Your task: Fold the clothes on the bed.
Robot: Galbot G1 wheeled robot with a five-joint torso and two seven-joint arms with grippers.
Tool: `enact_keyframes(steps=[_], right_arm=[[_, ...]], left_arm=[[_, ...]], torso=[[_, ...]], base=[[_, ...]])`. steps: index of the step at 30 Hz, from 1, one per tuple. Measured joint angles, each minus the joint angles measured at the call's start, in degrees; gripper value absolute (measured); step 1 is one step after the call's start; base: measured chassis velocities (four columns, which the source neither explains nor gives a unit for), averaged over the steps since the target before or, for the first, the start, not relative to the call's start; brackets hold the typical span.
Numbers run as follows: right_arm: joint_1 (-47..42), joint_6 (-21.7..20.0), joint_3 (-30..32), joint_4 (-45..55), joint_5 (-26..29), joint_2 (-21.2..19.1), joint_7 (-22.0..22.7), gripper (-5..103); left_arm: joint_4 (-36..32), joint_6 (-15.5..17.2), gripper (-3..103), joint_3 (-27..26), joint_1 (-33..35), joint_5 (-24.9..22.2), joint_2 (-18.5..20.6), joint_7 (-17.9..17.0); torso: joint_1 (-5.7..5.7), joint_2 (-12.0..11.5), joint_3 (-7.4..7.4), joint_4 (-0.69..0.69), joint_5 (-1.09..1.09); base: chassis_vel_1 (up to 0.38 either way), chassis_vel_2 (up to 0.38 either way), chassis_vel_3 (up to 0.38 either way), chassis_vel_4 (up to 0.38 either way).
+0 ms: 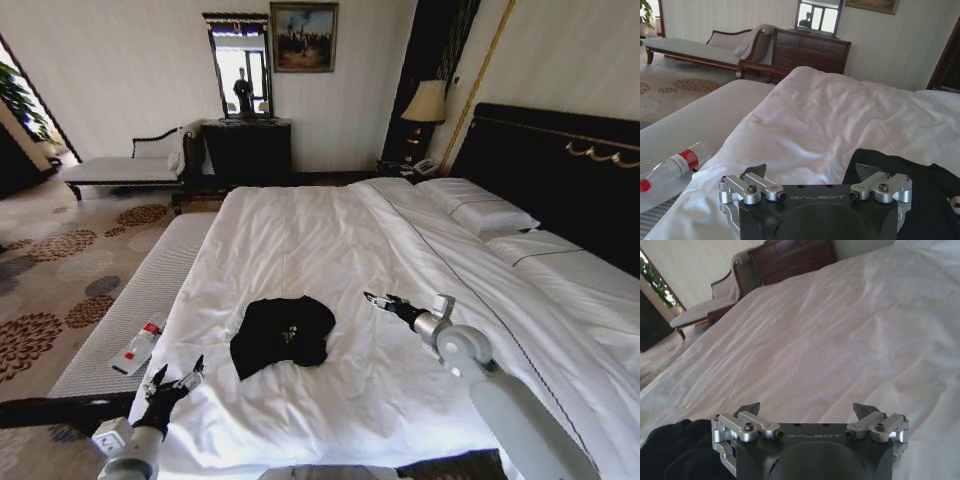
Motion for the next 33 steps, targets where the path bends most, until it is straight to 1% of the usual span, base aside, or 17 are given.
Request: enact_keyframes(steps=[1, 4, 5, 7, 8, 10, 11, 14, 15, 16, 20, 26, 33], right_arm=[[0.0, 0.0, 0.0, 0.0, 0.0, 0.0, 0.0, 100], [7.0, -0.6, -6.2, -8.7, -1.0, 1.3, -3.2, 100], [7.0, -0.6, -6.2, -8.7, -1.0, 1.3, -3.2, 100], [9.7, -0.3, -8.8, -12.2, -2.3, 2.1, -5.0, 100], [11.3, 0.5, -10.4, -14.5, -4.1, 2.7, -6.7, 100], [13.3, 1.4, -12.2, -18.1, -6.3, 4.6, -8.6, 100], [13.3, 1.4, -12.2, -18.1, -6.3, 4.6, -8.6, 100], [14.4, 1.1, -12.7, -21.2, -6.4, 8.0, -9.7, 100], [14.6, 0.3, -12.7, -21.8, -5.3, 9.6, -9.9, 100], [14.6, 0.3, -12.7, -21.8, -5.3, 9.6, -9.9, 100], [14.9, -2.3, -12.0, -23.5, -1.9, 13.5, -10.4, 100], [15.4, -2.7, -12.0, -26.3, -2.2, 14.2, -12.3, 100], [15.6, -1.0, -11.9, -31.2, -5.3, 15.7, -14.1, 100]], left_arm=[[0.0, 0.0, 100, 0.0, 0.0, 0.0, 0.0, 0.0], [0.9, 0.2, 100, 3.0, -1.0, 2.8, 1.0, -0.8], [0.9, 0.2, 100, 3.0, -1.0, 2.8, 1.0, -0.8], [1.0, 0.2, 100, 4.3, -1.0, 3.7, 1.4, -0.9], [1.0, 0.2, 100, 5.2, -1.0, 4.3, 1.6, -1.0], [1.0, 0.2, 100, 6.4, -0.7, 5.2, 1.7, -1.2], [1.0, 0.2, 100, 6.4, -0.7, 5.2, 1.7, -1.2], [1.0, 0.2, 100, 7.0, 0.1, 6.0, 1.9, -1.3], [1.0, 0.2, 100, 7.1, 0.4, 6.2, 1.9, -1.3], [1.0, 0.2, 100, 7.1, 0.4, 6.2, 1.9, -1.3], [1.3, 0.2, 100, 7.6, 0.4, 6.3, 1.9, -1.3], [1.4, 0.2, 100, 7.9, 0.4, 6.3, 1.9, -1.3], [1.3, 0.2, 100, 7.6, 0.9, 6.6, 2.1, -1.3]], torso=[[0.0, 0.0, 0.0, 0.0, 0.0], [0.0, 0.0, 0.0, -0.02, -0.01], [0.0, 0.0, 0.0, -0.02, -0.01], [0.01, 0.0, 0.0, -0.02, 0.01], [0.01, 0.0, 0.0, -0.02, 0.01], [0.01, 0.0, 0.0, -0.03, -0.01], [0.01, 0.0, 0.0, -0.03, -0.01], [0.0, 0.0, -0.01, -0.02, 0.0], [0.0, 0.0, -0.01, -0.02, -0.01], [0.0, 0.0, -0.01, -0.02, -0.01], [0.0, 0.0, -0.01, 0.0, 0.0], [0.0, 0.0, -0.01, -0.02, -0.01], [0.0, 0.0, -0.01, -0.01, 0.0]], base=[[0.0, 0.0, 0.0, 0.0], [0.0, 0.0, 0.0, 0.0], [0.0, 0.0, 0.0, 0.0], [0.0, 0.0, 0.0, 0.0], [0.0, 0.0, 0.0, 0.0], [0.0, 0.0, 0.0, 0.0], [0.0, 0.0, 0.0, 0.0], [0.0, 0.0, 0.0, 0.0], [0.0, 0.0, 0.0, 0.0], [0.0, 0.0, 0.0, 0.0], [0.0, 0.0, 0.0, 0.0], [0.0, 0.0, 0.0, 0.0], [0.0, 0.0, 0.0, 0.0]])
